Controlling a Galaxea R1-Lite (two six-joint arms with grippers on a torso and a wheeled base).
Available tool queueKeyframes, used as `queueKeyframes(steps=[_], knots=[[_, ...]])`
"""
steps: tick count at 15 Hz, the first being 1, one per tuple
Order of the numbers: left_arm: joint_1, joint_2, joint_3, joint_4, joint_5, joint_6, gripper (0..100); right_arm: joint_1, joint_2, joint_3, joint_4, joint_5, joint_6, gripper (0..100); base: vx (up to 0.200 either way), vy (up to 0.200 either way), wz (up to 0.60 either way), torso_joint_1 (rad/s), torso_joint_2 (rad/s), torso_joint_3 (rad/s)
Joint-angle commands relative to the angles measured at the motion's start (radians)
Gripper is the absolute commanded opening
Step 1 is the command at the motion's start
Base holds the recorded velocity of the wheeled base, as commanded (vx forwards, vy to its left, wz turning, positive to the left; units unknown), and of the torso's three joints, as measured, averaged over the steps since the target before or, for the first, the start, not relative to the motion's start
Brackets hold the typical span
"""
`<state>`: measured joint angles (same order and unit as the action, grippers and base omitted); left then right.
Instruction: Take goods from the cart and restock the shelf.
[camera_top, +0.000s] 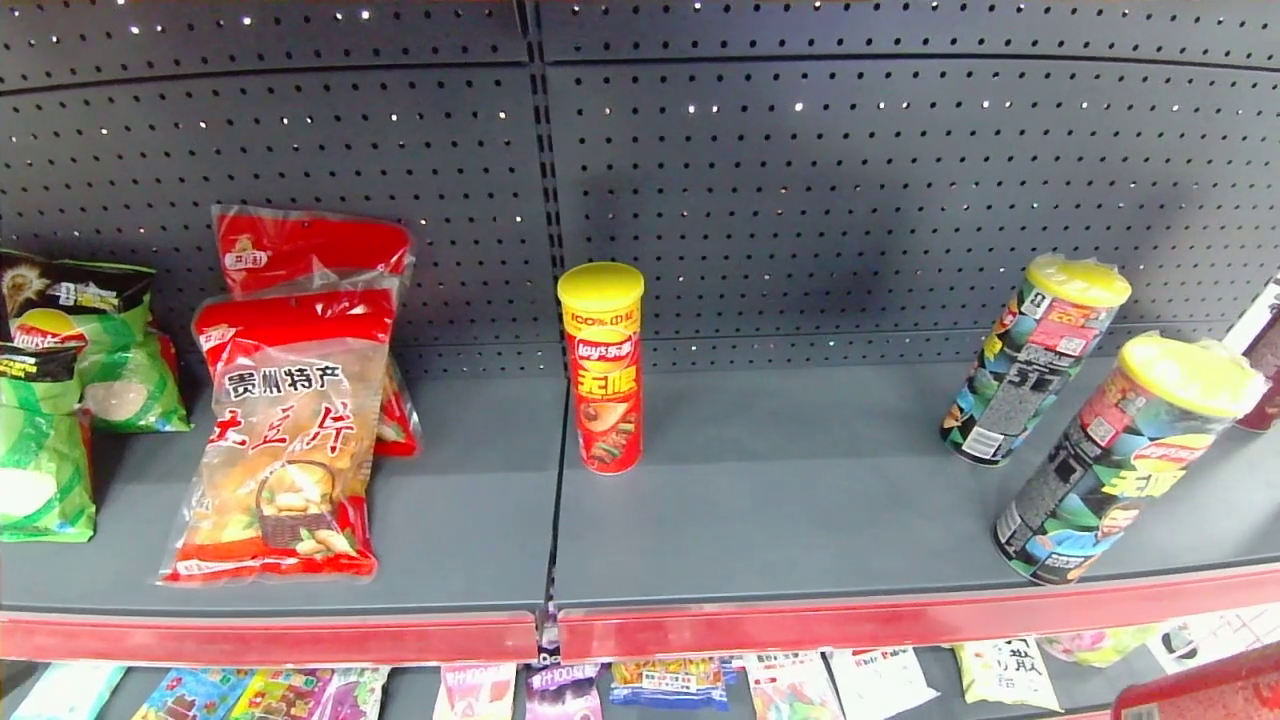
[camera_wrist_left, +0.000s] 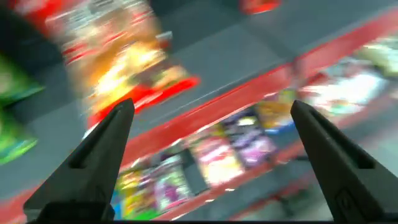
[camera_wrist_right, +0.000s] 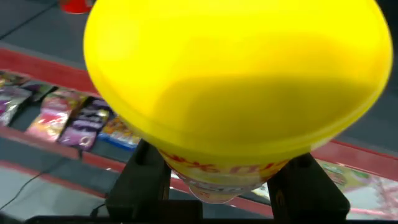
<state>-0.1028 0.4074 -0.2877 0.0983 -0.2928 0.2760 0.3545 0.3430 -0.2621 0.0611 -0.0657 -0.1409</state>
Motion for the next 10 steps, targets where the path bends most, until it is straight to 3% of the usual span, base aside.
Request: queueKeyframes(steps=[1, 3, 5, 6, 7, 10], knots=[[-0.107, 0.513, -0.215, -0.075, -0.276, -0.008, 100, 0.023, 0.028, 0.003, -0.003, 0.003, 0.003, 0, 0.0, 0.0, 0.0, 0.0, 0.0, 0.0], [-0.172, 0.725, -0.361, -0.106, -0.287, -0.001, 100, 0.023, 0.027, 0.001, -0.001, 0.003, 0.004, 0, 0.0, 0.0, 0.0, 0.0, 0.0, 0.0], [-0.195, 0.875, -0.438, -0.173, -0.289, 0.006, 100, 0.021, 0.025, 0.0, -0.001, 0.001, 0.02, 0, 0.0, 0.0, 0.0, 0.0, 0.0, 0.0], [-0.212, 1.03, -0.499, -0.299, -0.293, 0.017, 100, 0.021, 0.027, -0.002, -0.001, -0.002, 0.026, 0, 0.0, 0.0, 0.0, 0.0, 0.0, 0.0], [-0.241, 1.133, -0.568, -0.376, -0.296, 0.006, 100, 0.02, 0.027, -0.003, -0.001, -0.002, 0.027, 0, 0.0, 0.0, 0.0, 0.0, 0.0, 0.0], [-0.267, 1.281, -0.711, -0.374, -0.379, 0.002, 100, 0.017, 0.027, -0.006, -0.001, -0.005, 0.029, 0, 0.0, 0.0, 0.0, 0.0, 0.0, 0.0]])
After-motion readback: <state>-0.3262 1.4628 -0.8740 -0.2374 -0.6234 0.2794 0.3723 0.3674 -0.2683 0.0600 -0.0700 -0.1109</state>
